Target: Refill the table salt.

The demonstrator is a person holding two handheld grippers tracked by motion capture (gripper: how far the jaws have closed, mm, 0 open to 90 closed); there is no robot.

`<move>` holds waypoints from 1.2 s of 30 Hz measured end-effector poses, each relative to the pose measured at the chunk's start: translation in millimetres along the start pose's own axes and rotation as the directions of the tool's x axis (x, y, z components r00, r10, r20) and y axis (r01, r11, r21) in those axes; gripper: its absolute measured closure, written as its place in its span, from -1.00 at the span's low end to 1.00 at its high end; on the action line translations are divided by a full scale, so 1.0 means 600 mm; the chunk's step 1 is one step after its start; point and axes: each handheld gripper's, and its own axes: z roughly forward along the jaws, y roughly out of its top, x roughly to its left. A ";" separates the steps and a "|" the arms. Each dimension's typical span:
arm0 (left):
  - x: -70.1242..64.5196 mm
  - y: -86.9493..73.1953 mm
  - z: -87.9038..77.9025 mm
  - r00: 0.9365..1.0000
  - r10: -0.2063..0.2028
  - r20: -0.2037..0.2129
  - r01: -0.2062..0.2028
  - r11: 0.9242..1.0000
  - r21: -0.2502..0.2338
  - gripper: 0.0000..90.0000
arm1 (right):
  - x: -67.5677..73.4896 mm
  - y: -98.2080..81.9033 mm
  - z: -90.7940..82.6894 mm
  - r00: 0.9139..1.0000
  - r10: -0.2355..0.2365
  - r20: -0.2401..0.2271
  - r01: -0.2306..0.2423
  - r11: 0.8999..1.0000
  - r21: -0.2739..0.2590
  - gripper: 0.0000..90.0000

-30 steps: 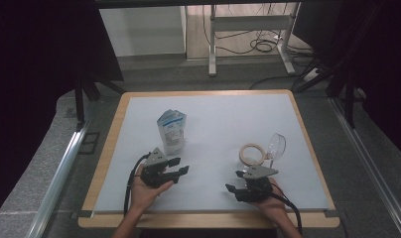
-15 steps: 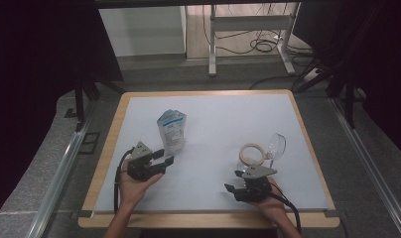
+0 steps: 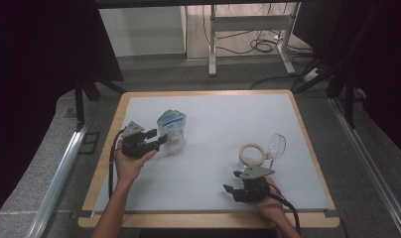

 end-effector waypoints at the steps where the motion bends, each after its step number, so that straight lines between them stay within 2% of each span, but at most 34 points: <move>1: 0.003 0.004 0.002 1.000 -0.004 0.009 0.004 1.000 -0.005 0.05 | 0.000 0.000 0.000 1.000 -0.001 0.000 0.001 1.000 0.001 -0.17; 4: 0.010 0.014 0.008 1.000 -0.015 0.023 0.015 1.000 -0.003 0.10 | 0.000 -0.001 0.001 1.000 -0.002 0.002 0.002 1.000 0.004 -0.17; 8: 0.009 0.025 0.017 1.000 0.007 0.029 -0.007 1.000 0.000 0.15 | 0.000 -0.002 0.002 1.000 -0.002 0.003 0.002 1.000 0.007 -0.17; 12: 0.008 0.032 0.025 1.000 0.012 0.028 -0.012 1.000 -0.002 0.25 | 0.000 -0.002 0.003 1.000 -0.003 0.003 0.003 1.000 0.011 -0.17; 15: 0.006 0.034 0.032 0.999 0.019 0.034 -0.019 1.000 0.001 0.40 | 0.000 -0.002 0.003 1.000 -0.003 0.003 0.003 1.000 0.012 -0.17; 20: 0.004 0.036 0.037 0.999 0.033 0.042 -0.033 0.999 -0.009 0.85 | -0.001 -0.002 0.003 1.000 -0.003 0.004 0.003 1.000 0.013 -0.17; 22: 0.001 0.035 0.038 0.998 0.050 0.035 -0.049 0.999 -0.010 0.95 | 0.000 -0.002 0.003 1.000 -0.003 0.004 0.003 1.000 0.013 -0.17; 25: -0.003 0.035 0.039 0.997 0.075 0.035 -0.075 0.997 -0.013 1.00 | 0.000 -0.002 0.003 1.000 -0.006 0.007 0.006 1.000 0.012 -0.17; 28: -0.002 0.035 0.039 0.996 0.078 0.035 -0.078 0.997 -0.016 1.00 | 0.000 -0.002 0.003 1.000 -0.005 0.009 0.005 1.000 0.012 -0.17; 32: -0.001 0.034 0.039 0.996 0.080 0.043 -0.079 0.997 -0.024 1.00 | 0.001 -0.002 0.003 1.000 -0.007 0.010 0.007 1.000 0.009 -0.17; 36: 0.000 0.034 0.041 0.996 0.057 0.074 -0.054 0.998 -0.045 1.00 | 0.002 -0.001 0.002 1.000 -0.009 0.011 0.009 1.000 0.002 -0.17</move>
